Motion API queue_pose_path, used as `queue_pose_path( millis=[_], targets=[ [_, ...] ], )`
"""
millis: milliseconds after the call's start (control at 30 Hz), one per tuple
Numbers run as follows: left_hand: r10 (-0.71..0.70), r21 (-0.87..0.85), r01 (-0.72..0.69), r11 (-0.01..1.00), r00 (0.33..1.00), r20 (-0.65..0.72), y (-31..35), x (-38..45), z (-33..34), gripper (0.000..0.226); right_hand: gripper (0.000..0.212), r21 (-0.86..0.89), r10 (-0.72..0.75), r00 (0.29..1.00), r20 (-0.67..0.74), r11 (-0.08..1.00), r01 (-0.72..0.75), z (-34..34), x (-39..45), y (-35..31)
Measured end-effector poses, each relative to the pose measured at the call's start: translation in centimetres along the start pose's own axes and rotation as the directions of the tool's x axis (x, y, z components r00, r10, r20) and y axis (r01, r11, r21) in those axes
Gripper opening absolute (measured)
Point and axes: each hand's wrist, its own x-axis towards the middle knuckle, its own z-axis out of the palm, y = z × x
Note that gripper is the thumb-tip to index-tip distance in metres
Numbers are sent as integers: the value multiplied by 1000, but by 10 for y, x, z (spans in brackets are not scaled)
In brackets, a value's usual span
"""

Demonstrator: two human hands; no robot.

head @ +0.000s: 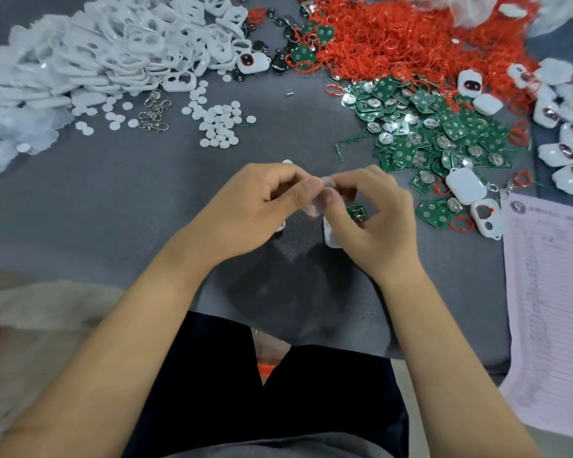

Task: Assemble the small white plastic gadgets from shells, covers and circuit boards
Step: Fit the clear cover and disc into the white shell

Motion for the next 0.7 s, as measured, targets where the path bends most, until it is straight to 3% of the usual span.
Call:
queue_pose_path(
  millis=[100, 433, 700],
  targets=[
    [-18, -103, 21, 994, 999, 28, -3, -3, 1, 21, 14, 43, 87, 996, -36, 995, -85, -1, -1, 2],
    [-31, -218, 0, 976, 990, -139, -13, -1, 2, 11, 23, 202, 207, 975, -78, 961, -188, -3, 1, -2],
    [-33, -214, -6, 977, 984, -177, -16, -2, -1, 12, 17, 155, 219, 975, -37, 965, -211, -2, 2, -2]
  ],
)
